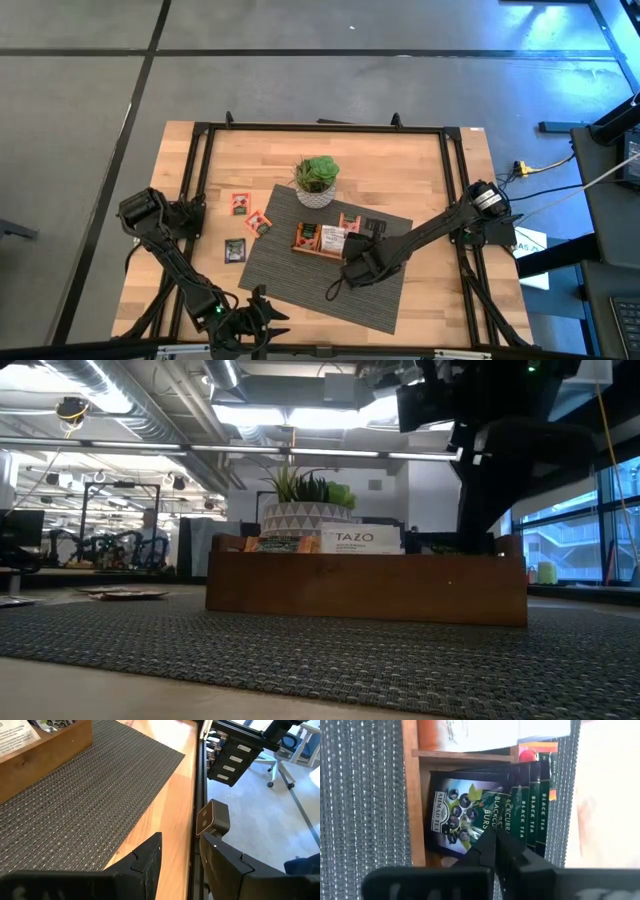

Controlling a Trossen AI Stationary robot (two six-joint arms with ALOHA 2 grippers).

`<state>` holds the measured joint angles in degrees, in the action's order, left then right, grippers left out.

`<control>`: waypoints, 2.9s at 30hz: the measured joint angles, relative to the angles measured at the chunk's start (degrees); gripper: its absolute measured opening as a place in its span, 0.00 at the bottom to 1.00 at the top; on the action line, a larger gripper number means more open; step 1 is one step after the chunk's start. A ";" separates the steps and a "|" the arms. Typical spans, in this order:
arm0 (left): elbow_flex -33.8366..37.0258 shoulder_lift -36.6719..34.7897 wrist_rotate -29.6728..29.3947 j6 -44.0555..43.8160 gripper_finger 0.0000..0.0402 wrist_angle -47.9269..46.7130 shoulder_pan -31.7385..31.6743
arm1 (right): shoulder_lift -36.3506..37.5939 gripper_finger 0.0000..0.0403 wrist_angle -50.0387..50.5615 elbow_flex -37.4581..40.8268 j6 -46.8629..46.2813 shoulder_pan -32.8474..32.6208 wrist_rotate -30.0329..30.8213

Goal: Pick & Place Tea
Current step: Put the violet tea bag into the right section of the wooden organizer

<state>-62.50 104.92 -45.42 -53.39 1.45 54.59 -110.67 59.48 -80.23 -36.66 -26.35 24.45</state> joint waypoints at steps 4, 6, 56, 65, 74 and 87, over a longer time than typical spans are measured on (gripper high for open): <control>0.00 0.00 -0.51 0.03 0.32 0.00 0.00 | 0.00 0.02 -1.07 0.00 2.23 0.00 0.51; 0.00 0.00 -1.40 0.09 0.32 0.00 0.00 | 0.00 0.03 -1.66 0.00 2.76 0.00 1.40; 5.73 1.34 15.27 -31.27 0.32 -24.02 -8.22 | -1.25 0.35 -22.50 10.99 -26.51 -20.03 -1.76; 5.77 1.53 16.84 -31.43 0.32 -18.44 -7.85 | -0.74 0.35 -23.03 16.48 -30.75 -19.63 -1.30; 5.76 1.57 17.78 -29.65 0.32 -15.97 -7.80 | -0.79 0.35 -19.28 16.76 -30.56 -19.56 1.14; 5.44 -11.44 11.34 -27.76 0.32 -36.54 -7.32 | 5.27 0.35 -19.06 10.77 -22.24 -19.90 8.69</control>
<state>-57.06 93.49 -34.08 -81.15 -35.08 47.27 -105.40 40.42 -69.46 -58.90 -46.24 33.14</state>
